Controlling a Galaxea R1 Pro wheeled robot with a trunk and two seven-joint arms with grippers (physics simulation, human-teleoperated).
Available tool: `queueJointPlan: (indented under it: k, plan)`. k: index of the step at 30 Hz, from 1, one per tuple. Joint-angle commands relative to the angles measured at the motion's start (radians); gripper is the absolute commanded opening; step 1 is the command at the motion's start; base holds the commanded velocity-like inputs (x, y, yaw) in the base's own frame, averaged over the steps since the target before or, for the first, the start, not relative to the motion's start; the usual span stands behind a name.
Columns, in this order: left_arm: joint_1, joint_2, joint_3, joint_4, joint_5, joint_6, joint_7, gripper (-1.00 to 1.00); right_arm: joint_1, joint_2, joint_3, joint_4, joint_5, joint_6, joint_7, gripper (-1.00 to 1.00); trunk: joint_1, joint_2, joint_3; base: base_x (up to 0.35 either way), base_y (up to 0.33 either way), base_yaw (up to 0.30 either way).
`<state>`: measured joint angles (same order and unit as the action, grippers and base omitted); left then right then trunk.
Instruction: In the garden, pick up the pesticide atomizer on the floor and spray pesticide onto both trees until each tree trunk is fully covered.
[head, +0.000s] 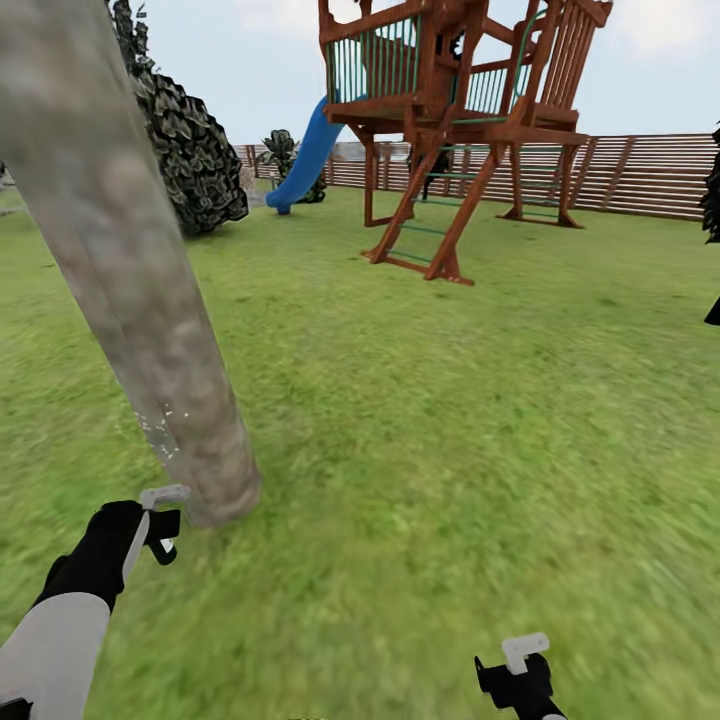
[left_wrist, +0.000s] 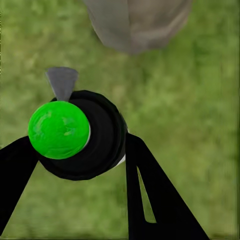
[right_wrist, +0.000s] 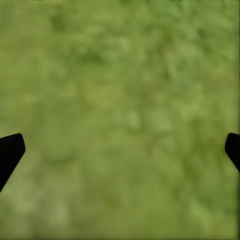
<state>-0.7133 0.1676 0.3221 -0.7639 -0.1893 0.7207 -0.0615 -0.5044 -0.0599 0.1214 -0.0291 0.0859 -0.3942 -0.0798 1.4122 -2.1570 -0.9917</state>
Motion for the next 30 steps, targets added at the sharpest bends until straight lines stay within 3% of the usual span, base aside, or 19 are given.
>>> queueJointPlan:
  k: [1, 6, 18, 30]
  plan:
    - [0.0, 0.0, 0.0, 0.0, -0.001, 0.0, -0.001, -1.0, 0.0, 0.0, 0.0, 0.0, 0.0, 0.0, 0.0, 1.0, 0.0, 0.0, 0.0, -0.001, -0.275, 0.266]
    - [0.0, 0.0, 0.0, 0.001, 0.0, -0.001, -0.001, -1.0, 0.0, 0.0, 0.0, 0.0, 0.0, 0.0, 0.0, 1.0, 0.0, 0.0, 0.0, 0.015, -0.275, 0.254]
    - [0.0, -0.002, 0.001, 0.0, 0.004, -0.003, 0.0, -1.0, 0.0, 0.001, 0.001, 0.0, 0.0, 0.0, 0.0, 1.0, 0.0, 0.0, 0.0, 0.144, -0.268, 0.028]
    - [0.0, -0.002, 0.003, 0.0, 0.004, -0.004, 0.002, -1.0, 0.0, 0.002, 0.001, 0.0, 0.0, 0.0, 0.0, 1.0, 0.0, 0.0, 0.0, 0.189, -0.24, 0.258]
